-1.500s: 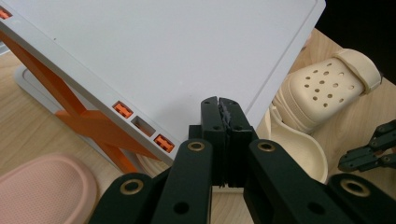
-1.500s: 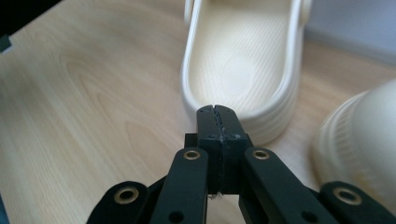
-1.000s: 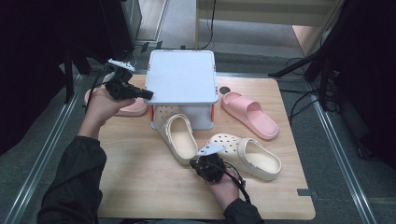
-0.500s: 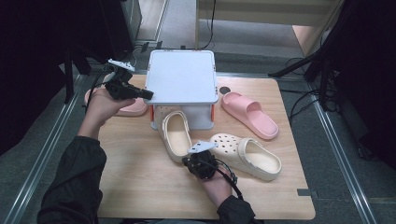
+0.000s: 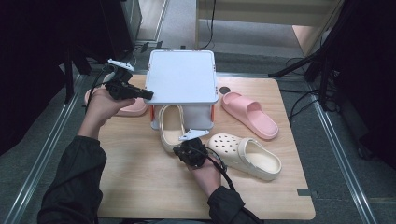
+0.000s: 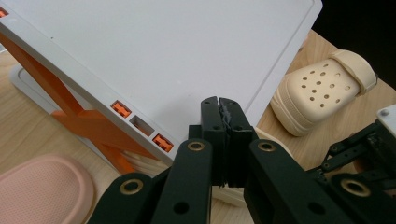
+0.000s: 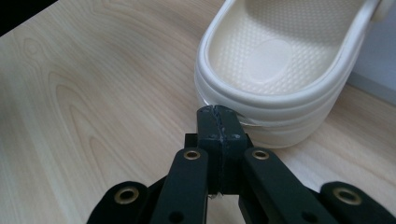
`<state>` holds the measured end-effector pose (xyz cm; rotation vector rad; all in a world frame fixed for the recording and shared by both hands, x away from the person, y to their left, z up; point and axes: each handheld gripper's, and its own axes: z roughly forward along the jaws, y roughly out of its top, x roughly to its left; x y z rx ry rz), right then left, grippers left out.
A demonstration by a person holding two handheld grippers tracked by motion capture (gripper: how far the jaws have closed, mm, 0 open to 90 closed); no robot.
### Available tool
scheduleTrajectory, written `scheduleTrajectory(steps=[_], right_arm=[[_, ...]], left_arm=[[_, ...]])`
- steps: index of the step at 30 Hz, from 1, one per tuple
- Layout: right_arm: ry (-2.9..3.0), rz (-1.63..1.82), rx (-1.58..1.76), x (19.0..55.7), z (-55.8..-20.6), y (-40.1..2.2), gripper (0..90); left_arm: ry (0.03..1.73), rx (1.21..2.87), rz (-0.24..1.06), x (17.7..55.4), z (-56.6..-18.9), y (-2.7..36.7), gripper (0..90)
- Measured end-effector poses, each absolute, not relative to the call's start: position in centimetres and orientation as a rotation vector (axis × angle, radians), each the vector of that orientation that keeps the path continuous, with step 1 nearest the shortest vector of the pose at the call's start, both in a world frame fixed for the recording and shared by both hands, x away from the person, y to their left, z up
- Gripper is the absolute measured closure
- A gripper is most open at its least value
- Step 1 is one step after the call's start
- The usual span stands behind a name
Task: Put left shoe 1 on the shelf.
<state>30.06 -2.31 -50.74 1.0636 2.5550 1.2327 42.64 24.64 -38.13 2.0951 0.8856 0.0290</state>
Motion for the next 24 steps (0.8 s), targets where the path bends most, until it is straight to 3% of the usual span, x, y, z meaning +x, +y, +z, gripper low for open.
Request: scheduleTrajectory(steps=[24], right_arm=[[2.535,1.194,1.003,35.1,-50.9,2.2,90.0]], left_arm=[[0.875,2.098,0.017,42.6,-38.2,24.6,89.4]])
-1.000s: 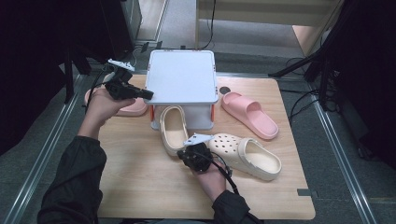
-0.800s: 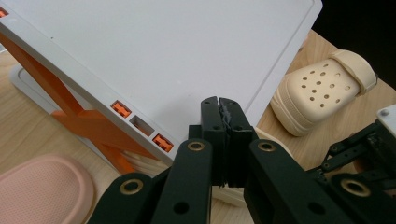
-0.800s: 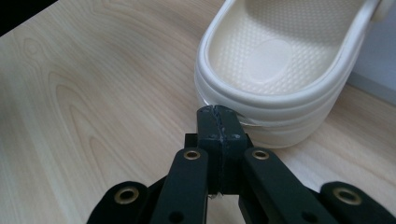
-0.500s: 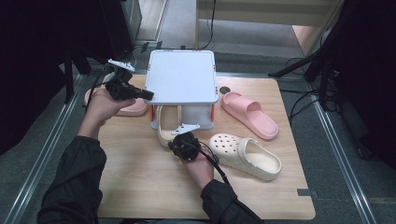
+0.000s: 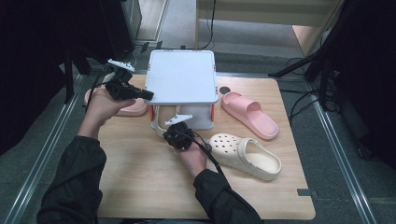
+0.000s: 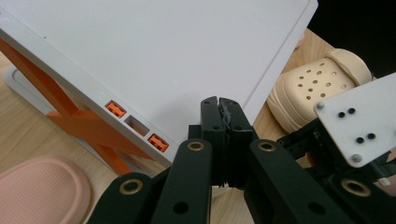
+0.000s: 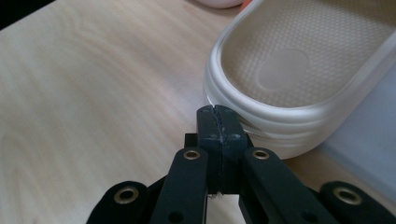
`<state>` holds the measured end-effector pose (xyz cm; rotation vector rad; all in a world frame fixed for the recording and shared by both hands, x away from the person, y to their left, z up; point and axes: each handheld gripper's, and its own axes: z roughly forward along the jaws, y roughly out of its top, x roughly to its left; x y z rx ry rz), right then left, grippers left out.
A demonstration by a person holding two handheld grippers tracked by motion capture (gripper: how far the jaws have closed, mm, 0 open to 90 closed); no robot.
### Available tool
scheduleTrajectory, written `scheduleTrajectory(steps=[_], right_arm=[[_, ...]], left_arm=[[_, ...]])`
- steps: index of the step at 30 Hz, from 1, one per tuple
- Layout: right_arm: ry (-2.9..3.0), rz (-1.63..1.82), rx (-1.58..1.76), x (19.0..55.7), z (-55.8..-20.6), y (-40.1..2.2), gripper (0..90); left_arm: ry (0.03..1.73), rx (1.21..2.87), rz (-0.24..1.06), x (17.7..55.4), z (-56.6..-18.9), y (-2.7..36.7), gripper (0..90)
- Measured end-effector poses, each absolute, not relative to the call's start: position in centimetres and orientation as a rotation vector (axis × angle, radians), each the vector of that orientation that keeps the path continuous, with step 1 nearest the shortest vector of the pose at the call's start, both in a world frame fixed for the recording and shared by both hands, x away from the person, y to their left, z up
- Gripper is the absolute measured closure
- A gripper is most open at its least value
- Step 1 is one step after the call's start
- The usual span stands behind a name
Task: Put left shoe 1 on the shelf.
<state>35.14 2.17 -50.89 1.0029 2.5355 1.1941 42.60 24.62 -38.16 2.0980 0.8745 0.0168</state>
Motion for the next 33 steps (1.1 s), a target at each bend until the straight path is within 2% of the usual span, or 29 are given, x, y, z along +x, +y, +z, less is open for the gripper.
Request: scheduleTrajectory(steps=[16,23,25,28,33], right_arm=[[2.535,1.202,1.018,38.5,-50.8,3.7,89.6],[2.548,1.200,1.009,38.3,-50.7,4.1,87.4],[2.556,1.216,1.016,38.1,-50.3,3.8,85.8],[2.585,1.249,1.015,37.4,-49.4,3.2,80.7],[2.617,1.299,1.001,36.0,-48.2,1.4,72.9]], left_arm=[[0.870,2.093,0.013,42.6,-38.2,24.7,89.1],[0.867,2.090,0.017,42.6,-38.2,24.7,86.9],[0.874,2.079,0.003,42.6,-38.2,24.7,84.1],[0.886,2.056,-0.055,42.7,-38.1,24.7,71.8],[0.894,2.040,-0.020,42.1,-37.3,24.2,55.7]])
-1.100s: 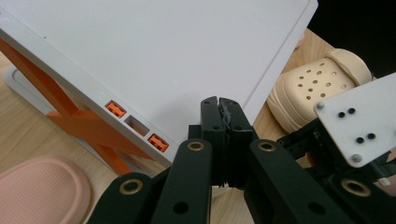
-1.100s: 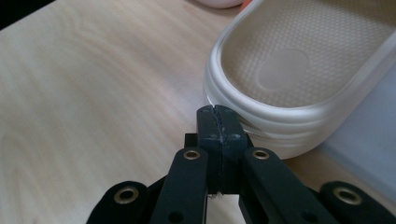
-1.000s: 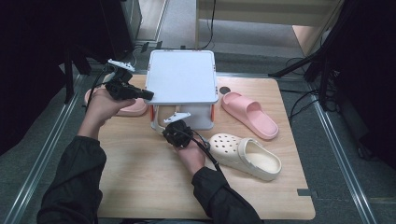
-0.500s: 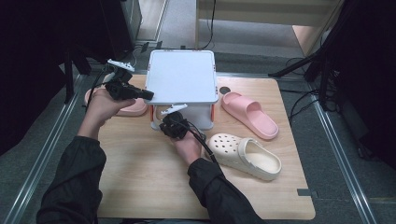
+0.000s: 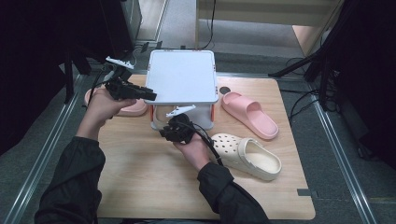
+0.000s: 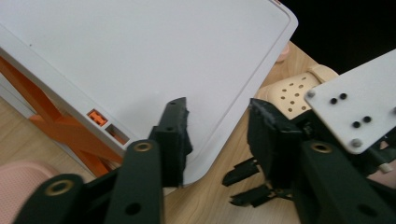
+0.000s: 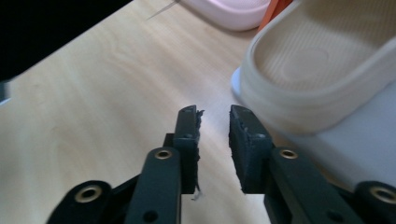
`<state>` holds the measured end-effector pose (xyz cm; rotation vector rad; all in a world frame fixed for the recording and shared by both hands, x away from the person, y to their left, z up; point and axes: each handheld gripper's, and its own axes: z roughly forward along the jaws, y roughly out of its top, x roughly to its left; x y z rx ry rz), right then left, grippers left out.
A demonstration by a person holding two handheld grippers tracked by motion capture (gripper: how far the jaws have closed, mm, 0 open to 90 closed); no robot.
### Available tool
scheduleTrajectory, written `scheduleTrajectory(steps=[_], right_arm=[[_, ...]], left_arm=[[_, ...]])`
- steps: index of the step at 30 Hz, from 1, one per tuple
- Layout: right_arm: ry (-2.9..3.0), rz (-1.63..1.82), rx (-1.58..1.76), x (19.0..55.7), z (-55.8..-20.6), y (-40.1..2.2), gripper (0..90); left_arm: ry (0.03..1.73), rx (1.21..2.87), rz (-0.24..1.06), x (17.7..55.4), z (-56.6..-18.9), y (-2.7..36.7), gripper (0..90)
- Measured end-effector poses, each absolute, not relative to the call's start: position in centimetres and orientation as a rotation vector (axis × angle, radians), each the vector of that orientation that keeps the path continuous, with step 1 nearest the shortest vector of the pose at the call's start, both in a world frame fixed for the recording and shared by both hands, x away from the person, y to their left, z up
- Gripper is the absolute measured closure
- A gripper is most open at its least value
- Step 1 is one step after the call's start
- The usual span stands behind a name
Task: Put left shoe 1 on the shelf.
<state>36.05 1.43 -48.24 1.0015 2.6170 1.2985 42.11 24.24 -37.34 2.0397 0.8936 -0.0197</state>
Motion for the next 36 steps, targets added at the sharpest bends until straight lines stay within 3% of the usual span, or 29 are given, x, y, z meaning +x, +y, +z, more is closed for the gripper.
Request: scheduleTrajectory(steps=[5,11,36], right_arm=[[2.644,1.339,0.976,34.6,-47.5,-0.8,65.8],[2.646,1.374,0.910,33.0,-46.4,-3.9,59.3],[2.636,1.417,0.822,31.2,-45.2,-12.4,54.5]], left_arm=[[0.879,2.035,-0.045,41.4,-36.8,23.4,43.9],[0.864,2.040,-0.006,40.0,-36.6,22.4,38.1],[0.941,2.030,0.092,35.8,-39.5,22.1,36.9]])
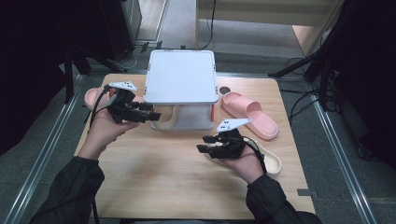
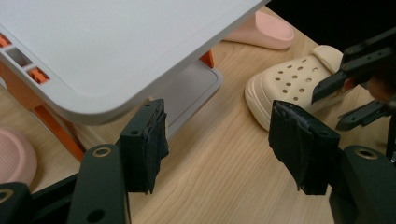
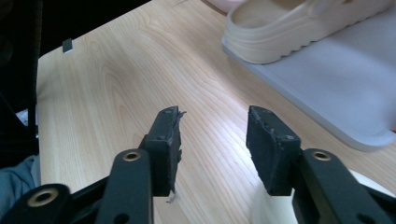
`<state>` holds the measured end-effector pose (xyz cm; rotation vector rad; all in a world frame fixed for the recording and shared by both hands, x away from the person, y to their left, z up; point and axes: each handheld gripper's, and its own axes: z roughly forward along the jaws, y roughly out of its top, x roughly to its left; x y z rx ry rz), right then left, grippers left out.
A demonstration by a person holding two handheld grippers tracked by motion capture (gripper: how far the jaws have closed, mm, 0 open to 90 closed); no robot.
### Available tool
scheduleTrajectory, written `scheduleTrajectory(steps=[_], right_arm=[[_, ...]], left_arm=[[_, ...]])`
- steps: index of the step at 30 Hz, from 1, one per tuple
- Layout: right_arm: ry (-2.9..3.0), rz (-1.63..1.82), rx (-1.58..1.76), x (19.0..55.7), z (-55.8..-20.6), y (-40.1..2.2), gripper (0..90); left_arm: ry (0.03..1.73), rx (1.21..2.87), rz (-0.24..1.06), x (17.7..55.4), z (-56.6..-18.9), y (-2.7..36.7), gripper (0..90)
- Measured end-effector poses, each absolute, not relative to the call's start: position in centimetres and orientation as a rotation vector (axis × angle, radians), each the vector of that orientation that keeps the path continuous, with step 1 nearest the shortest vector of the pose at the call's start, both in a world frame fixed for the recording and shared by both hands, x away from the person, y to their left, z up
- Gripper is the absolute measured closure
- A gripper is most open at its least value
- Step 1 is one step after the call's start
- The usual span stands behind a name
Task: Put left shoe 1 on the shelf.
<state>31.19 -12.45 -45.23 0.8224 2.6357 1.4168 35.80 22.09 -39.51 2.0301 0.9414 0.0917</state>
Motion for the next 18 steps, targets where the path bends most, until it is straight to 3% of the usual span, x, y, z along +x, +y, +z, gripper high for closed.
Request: scheduleTrajectory(steps=[18], right_arm=[[2.566,1.391,0.900,29.6,-45.1,-20.4,55.5]], left_arm=[[0.937,2.053,0.099,34.3,-42.9,20.2,37.1]])
